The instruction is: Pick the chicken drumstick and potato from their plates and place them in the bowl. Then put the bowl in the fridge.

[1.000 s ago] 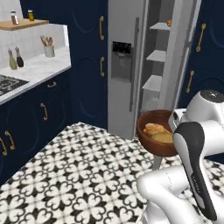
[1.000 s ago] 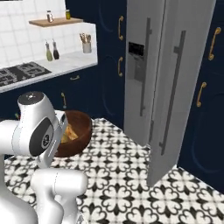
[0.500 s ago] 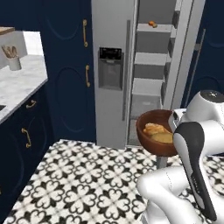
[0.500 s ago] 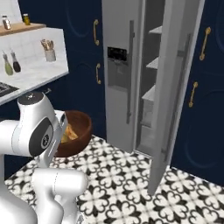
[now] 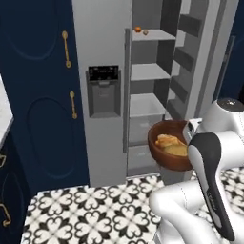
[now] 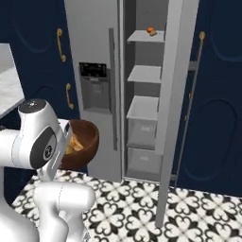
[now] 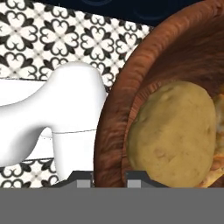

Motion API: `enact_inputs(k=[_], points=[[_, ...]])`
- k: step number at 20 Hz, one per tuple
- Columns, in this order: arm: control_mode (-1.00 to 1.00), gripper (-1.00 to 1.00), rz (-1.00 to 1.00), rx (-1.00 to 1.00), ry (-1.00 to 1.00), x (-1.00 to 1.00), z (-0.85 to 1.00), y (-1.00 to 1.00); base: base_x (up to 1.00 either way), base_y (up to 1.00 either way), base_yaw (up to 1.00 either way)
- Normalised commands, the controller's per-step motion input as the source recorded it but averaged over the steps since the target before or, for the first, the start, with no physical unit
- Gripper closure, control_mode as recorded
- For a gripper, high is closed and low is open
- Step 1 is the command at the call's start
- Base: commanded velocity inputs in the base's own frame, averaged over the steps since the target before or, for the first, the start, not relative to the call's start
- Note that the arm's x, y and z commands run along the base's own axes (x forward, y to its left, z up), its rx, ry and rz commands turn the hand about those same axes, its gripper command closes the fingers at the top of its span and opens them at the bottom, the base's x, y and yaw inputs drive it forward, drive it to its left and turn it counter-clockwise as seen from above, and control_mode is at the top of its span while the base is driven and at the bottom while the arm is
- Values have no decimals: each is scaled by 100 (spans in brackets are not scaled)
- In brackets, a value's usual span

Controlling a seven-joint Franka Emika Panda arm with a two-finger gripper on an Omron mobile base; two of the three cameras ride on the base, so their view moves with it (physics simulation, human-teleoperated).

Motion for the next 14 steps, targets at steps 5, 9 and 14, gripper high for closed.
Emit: enact_inputs(k=[5, 9, 14], points=[[100, 100, 0, 0, 0, 0, 0, 0, 30, 17, -44], [100, 100, 0, 0, 0, 0, 0, 0, 4, 9, -11], [100, 100, 0, 0, 0, 0, 0, 0, 59, 27, -8]])
